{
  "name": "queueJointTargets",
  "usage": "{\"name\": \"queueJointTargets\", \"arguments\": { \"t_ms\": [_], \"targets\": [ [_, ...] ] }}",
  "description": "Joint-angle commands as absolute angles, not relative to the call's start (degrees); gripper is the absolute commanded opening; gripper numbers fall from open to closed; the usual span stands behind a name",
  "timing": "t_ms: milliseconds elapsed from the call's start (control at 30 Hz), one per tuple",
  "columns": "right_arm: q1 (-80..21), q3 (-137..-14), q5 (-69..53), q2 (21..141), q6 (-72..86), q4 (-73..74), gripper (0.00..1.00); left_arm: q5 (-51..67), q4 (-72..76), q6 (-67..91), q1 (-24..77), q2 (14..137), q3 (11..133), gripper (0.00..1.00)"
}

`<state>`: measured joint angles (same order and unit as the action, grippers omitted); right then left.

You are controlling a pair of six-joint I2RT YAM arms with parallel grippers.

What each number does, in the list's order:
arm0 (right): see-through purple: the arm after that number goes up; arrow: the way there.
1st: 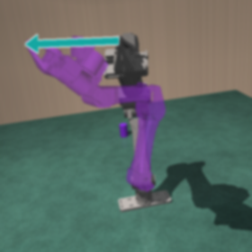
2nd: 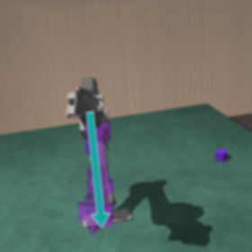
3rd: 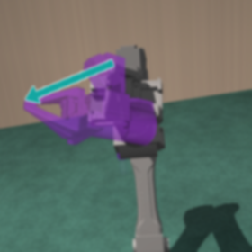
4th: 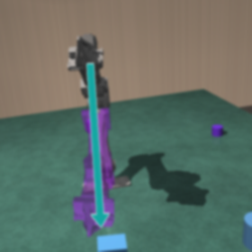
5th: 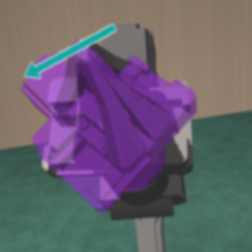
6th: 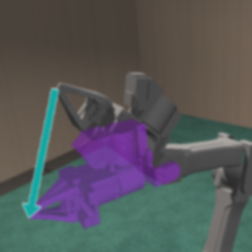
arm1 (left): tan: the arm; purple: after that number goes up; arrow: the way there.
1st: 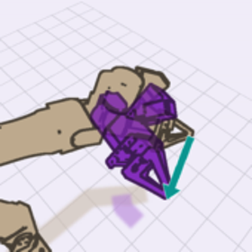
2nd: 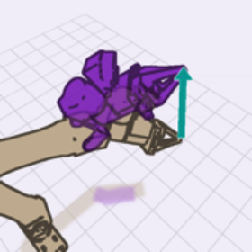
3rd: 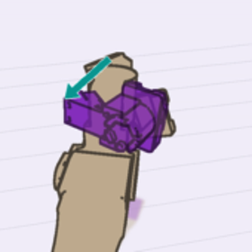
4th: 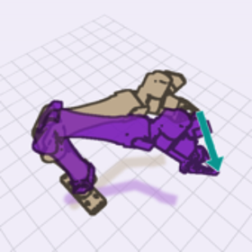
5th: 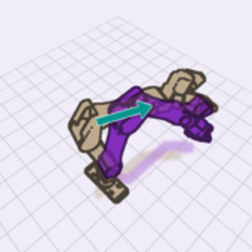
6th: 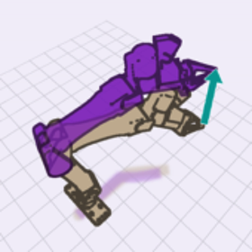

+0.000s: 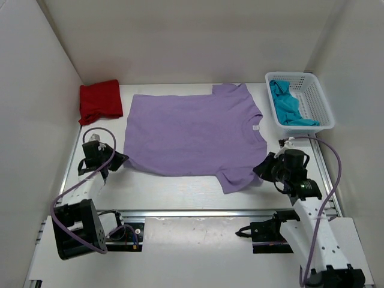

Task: Fold and stack the t-shirts
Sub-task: Flatten out the tshirt, then fold the flattened tshirt in 1/3 of the way

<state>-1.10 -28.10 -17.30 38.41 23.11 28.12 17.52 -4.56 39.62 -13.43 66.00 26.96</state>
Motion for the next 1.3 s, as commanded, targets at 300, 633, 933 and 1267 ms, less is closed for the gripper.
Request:
{"name": "queueJointTargets", "arguments": {
  "t_ms": [300, 633, 933, 1267],
  "targets": [
    [-27.32, -31.73, -6.09, 21.54, 45.17, 45.35, 0.0, 19.33, -14.68, 31.37, -14.23, 50.98, 23.29, 0.0],
    [-16.55, -29.88, -6.75, 33.56, 35.69, 33.51, 0.0, 17.58, -7.57, 38.75, -14.42, 56.77, 26.19, 0.0],
    [1.49, -36.55, -14.42, 57.55, 29.09, 14.42, 0.0, 15.38, -0.79, 45.09, -13.54, 73.2, 35.15, 0.0],
    [1.76, -50.17, -13.09, 76.88, 28.04, 6.95, 0.0, 13.45, 2.72, 47.11, -13.89, 83.4, 42.36, 0.0]
  ]
}}
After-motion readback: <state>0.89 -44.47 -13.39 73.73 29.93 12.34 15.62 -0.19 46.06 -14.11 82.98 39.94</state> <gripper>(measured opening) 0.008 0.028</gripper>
